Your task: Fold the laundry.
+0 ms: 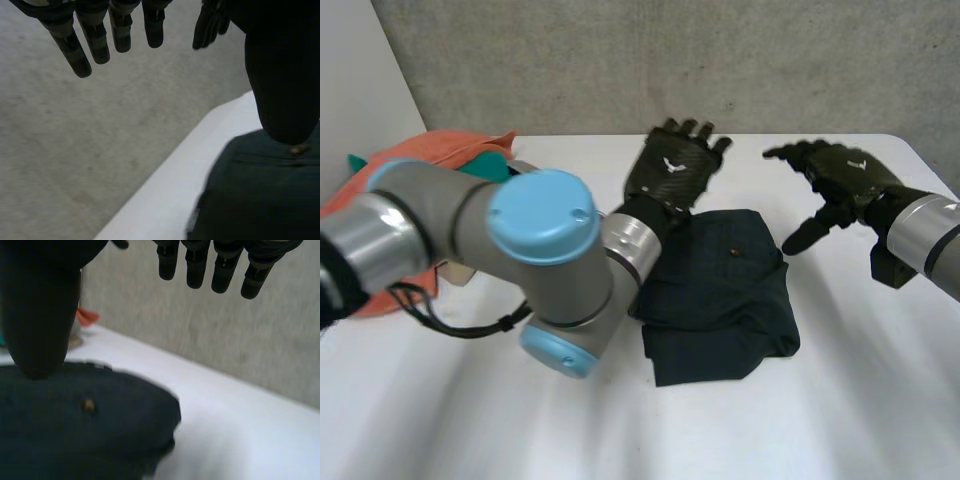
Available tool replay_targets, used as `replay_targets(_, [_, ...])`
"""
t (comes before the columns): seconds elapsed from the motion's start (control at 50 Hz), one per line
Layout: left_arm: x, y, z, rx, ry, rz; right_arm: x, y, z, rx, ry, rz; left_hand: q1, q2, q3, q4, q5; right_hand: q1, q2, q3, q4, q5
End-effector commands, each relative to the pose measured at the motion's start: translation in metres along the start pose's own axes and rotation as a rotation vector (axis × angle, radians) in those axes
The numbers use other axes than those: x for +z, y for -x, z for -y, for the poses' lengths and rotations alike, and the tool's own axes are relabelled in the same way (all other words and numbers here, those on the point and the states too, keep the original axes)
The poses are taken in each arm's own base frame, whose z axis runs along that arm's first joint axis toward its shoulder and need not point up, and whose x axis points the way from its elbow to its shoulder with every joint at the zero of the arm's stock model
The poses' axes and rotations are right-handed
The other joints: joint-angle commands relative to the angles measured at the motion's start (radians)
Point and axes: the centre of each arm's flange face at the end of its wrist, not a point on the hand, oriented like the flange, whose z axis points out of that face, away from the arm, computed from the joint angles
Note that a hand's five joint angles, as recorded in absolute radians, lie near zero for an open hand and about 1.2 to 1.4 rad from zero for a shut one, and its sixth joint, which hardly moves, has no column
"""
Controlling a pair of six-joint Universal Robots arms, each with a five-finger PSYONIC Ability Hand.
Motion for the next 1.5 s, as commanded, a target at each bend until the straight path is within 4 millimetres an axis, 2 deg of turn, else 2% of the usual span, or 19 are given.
replay_targets(0.02, [0.013, -0.013, -0.039, 0.002, 0.133, -0.001, 0.024, -0.007, -0.033, 0.028, 0.18, 0.017, 0.031, 0.023, 0.017, 0.024, 0.002, -0.059, -0.043, -0.043, -0.044, -0.047])
replay_targets(0.1, [0.005, -0.013, -0.06, 0.017, 0.306, 0.012, 0.033, -0.012, -0.049, 0.007, 0.251, 0.018, 0.028, 0.02, 0.014, 0.021, -0.001, -0.059, -0.043, -0.043, -0.044, -0.047])
replay_targets(0.22, [-0.022, -0.025, -0.074, 0.033, 0.48, -0.041, 0.04, -0.007, -0.069, -0.099, 0.304, 0.037, 0.025, 0.017, 0.011, 0.018, -0.004, -0.059, -0.043, -0.043, -0.044, -0.047])
replay_targets(0.3, [-0.034, -0.036, -0.072, 0.044, 0.508, -0.058, 0.041, 0.001, -0.076, -0.175, 0.324, 0.052, 0.034, 0.026, 0.02, 0.027, 0.005, -0.059, -0.043, -0.043, -0.044, -0.047])
replay_targets(0.4, [-0.038, -0.026, -0.068, 0.075, 0.537, 0.044, 0.042, 0.006, -0.089, -0.276, 0.359, 0.071, 0.034, 0.026, 0.02, 0.027, 0.005, -0.059, -0.043, -0.043, -0.044, -0.047])
replay_targets(0.46, [-0.041, -0.027, -0.064, 0.089, 0.543, 0.067, 0.042, 0.006, -0.096, -0.32, 0.384, 0.065, 0.034, 0.026, 0.02, 0.027, 0.005, -0.059, -0.043, -0.043, -0.044, -0.047])
replay_targets(0.52, [-0.045, -0.027, -0.065, 0.094, 0.557, 0.062, 0.042, 0.003, -0.093, -0.33, 0.386, 0.033, 0.034, 0.026, 0.02, 0.027, 0.005, -0.059, -0.043, -0.043, -0.044, -0.047])
replay_targets(0.6, [-0.047, -0.024, -0.059, 0.11, 0.554, 0.063, 0.037, 0.003, -0.079, -0.355, 0.335, -0.003, 0.034, 0.026, 0.02, 0.027, 0.005, -0.059, -0.043, -0.043, -0.044, -0.047])
replay_targets(0.68, [-0.047, -0.022, -0.053, 0.145, 0.54, 0.06, 0.023, 0.016, -0.051, -0.36, 0.251, -0.016, 0.034, 0.026, 0.02, 0.027, 0.005, -0.059, -0.043, -0.043, -0.044, -0.047])
replay_targets(0.78, [-0.046, -0.021, -0.042, 0.139, 0.514, 0.06, 0.015, 0.023, -0.043, -0.262, 0.228, -0.011, 0.019, 0.012, 0.006, 0.012, -0.01, -0.059, -0.043, -0.043, -0.044, -0.047])
replay_targets(0.94, [-0.043, -0.028, -0.038, 0.112, 0.46, 0.043, 0.015, 0.03, -0.053, -0.157, 0.247, 0.041, 0.013, 0.006, 0.0, 0.006, -0.016, -0.059, -0.043, -0.043, -0.044, -0.047])
replay_targets(1.06, [-0.045, -0.036, -0.06, 0.125, 0.509, 0.015, 0.026, 0.024, -0.078, -0.16, 0.311, 0.041, 0.019, 0.012, 0.006, 0.012, -0.01, -0.059, -0.043, -0.043, -0.044, -0.047])
replay_targets(1.16, [-0.049, -0.034, -0.066, 0.131, 0.536, 0.016, 0.03, 0.022, -0.093, -0.213, 0.351, 0.05, 0.031, 0.023, 0.017, 0.024, 0.002, -0.059, -0.043, -0.043, -0.044, -0.047])
replay_targets(1.24, [-0.049, -0.031, -0.064, 0.132, 0.535, 0.028, 0.03, 0.016, -0.094, -0.3, 0.366, 0.014, 0.031, 0.023, 0.017, 0.024, 0.002, -0.059, -0.043, -0.043, -0.044, -0.047])
replay_targets(1.32, [-0.048, -0.026, -0.056, 0.132, 0.526, 0.036, 0.027, 0.013, -0.088, -0.33, 0.361, -0.022, 0.034, 0.026, 0.02, 0.027, 0.005, -0.059, -0.043, -0.043, -0.044, -0.047])
replay_targets(1.36, [-0.048, -0.022, -0.045, 0.124, 0.501, 0.046, 0.025, 0.013, -0.083, -0.335, 0.345, -0.028, 0.034, 0.026, 0.02, 0.027, 0.005, -0.059, -0.043, -0.043, -0.044, -0.047])
replay_targets(1.42, [-0.048, -0.017, -0.026, 0.11, 0.462, 0.059, 0.021, 0.016, -0.064, -0.327, 0.268, -0.042, 0.031, 0.023, 0.017, 0.024, 0.002, -0.059, -0.043, -0.043, -0.044, -0.047])
replay_targets(1.44, [-0.048, -0.015, -0.02, 0.105, 0.45, 0.063, 0.017, 0.014, -0.052, -0.292, 0.211, -0.068, 0.031, 0.023, 0.017, 0.024, 0.002, -0.059, -0.043, -0.043, -0.044, -0.047])
replay_targets(1.5, [-0.052, -0.008, 0.001, 0.093, 0.408, 0.077, 0.01, 0.013, -0.035, -0.212, 0.123, -0.108, 0.022, 0.015, 0.009, 0.015, -0.007, -0.059, -0.043, -0.043, -0.044, -0.047])
